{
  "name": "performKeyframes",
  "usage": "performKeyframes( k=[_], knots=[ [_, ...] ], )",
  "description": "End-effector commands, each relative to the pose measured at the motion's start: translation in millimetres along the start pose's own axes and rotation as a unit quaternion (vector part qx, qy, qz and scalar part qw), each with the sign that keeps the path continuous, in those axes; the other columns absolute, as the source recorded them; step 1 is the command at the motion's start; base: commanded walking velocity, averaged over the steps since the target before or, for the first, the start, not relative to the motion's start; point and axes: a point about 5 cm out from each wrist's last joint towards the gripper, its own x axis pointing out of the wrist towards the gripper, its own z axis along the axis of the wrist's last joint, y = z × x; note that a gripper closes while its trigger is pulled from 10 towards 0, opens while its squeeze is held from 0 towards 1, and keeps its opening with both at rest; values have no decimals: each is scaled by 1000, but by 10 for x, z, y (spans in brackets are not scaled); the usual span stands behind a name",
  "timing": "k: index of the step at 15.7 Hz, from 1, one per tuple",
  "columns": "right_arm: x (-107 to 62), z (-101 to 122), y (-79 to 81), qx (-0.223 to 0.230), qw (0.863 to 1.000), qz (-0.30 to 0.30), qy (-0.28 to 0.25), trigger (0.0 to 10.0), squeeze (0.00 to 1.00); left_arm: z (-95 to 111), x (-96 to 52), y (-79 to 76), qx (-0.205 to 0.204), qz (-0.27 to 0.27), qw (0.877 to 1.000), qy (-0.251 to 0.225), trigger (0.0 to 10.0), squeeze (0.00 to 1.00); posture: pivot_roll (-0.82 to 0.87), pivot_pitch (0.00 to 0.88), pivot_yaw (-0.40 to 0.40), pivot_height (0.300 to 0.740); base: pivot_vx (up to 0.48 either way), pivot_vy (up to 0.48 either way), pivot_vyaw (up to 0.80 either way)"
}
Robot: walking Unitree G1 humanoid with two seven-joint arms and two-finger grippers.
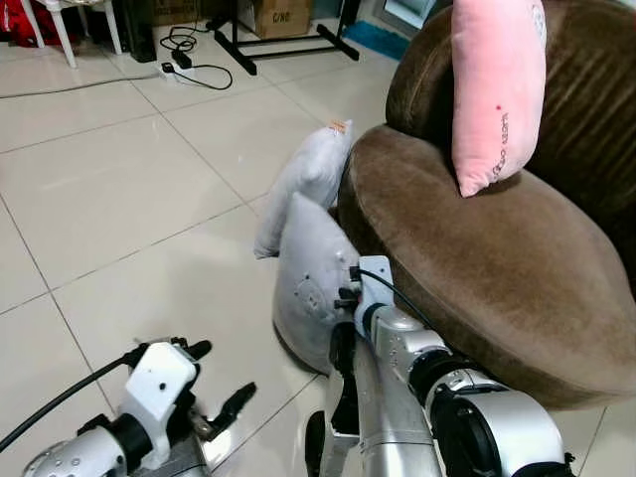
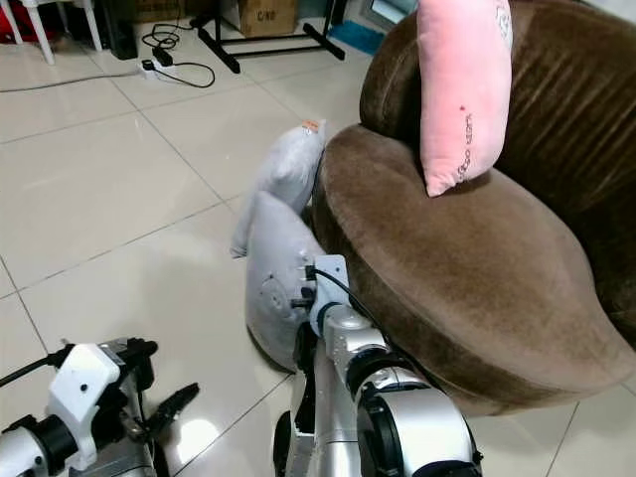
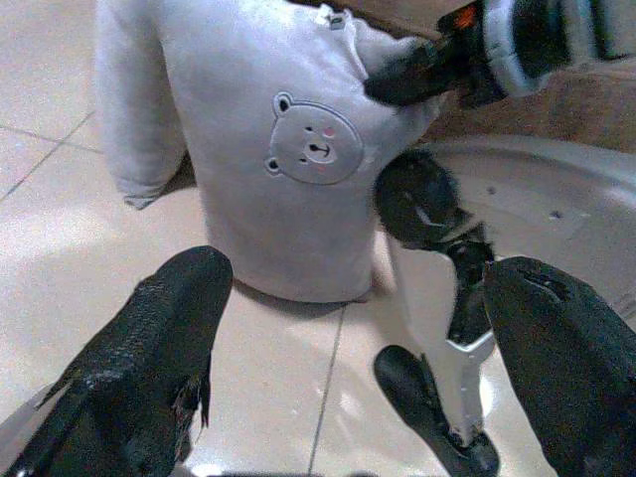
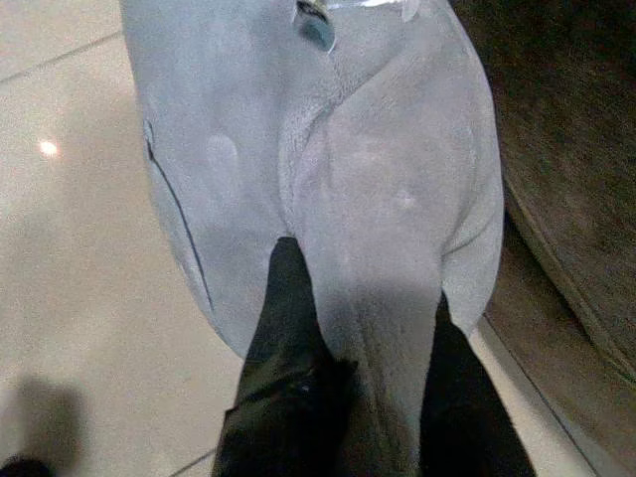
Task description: Move the pillow to the sofa from floor
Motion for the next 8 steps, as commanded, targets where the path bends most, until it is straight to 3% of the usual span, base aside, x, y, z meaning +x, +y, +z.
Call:
performKeyframes(
  k=[1, 2, 4, 5, 7, 8],
  knots=[
    [5, 61, 24, -4, 1000, 14, -3, 0, 0, -6, 6, -7, 3, 6, 1000, -2, 10000, 620, 103, 0, -199, 437, 0, 0, 0],
    [9, 85, 65, -3, 1000, 26, -7, 0, 0, -7, 10, 0, 3, 11, 1000, -4, 10000, 620, 103, 0, -199, 437, 0, 0, 0],
    [12, 336, 216, 61, 993, 84, -48, 0, 0, 42, 74, 79, -5, 49, 998, -28, 10000, 620, 91, 0, -192, 437, 0, 0, 0],
    [-11, 566, 215, 108, 984, 111, -89, 0, 0, 96, 112, 123, -14, 84, 995, -50, 10000, 624, 78, 0, -190, 437, 0, 0, 0],
    [-26, 655, 196, 119, 980, 119, -107, 0, 0, 114, 124, 139, -16, 98, 993, -58, 10000, 624, 78, 0, -190, 437, 0, 0, 0],
    [-71, 813, 115, 119, 976, 117, -141, 0, 0, 150, 139, 172, -12, 124, 990, -67, 10000, 624, 62, 0, -186, 437, 0, 0, 0]
  ],
)
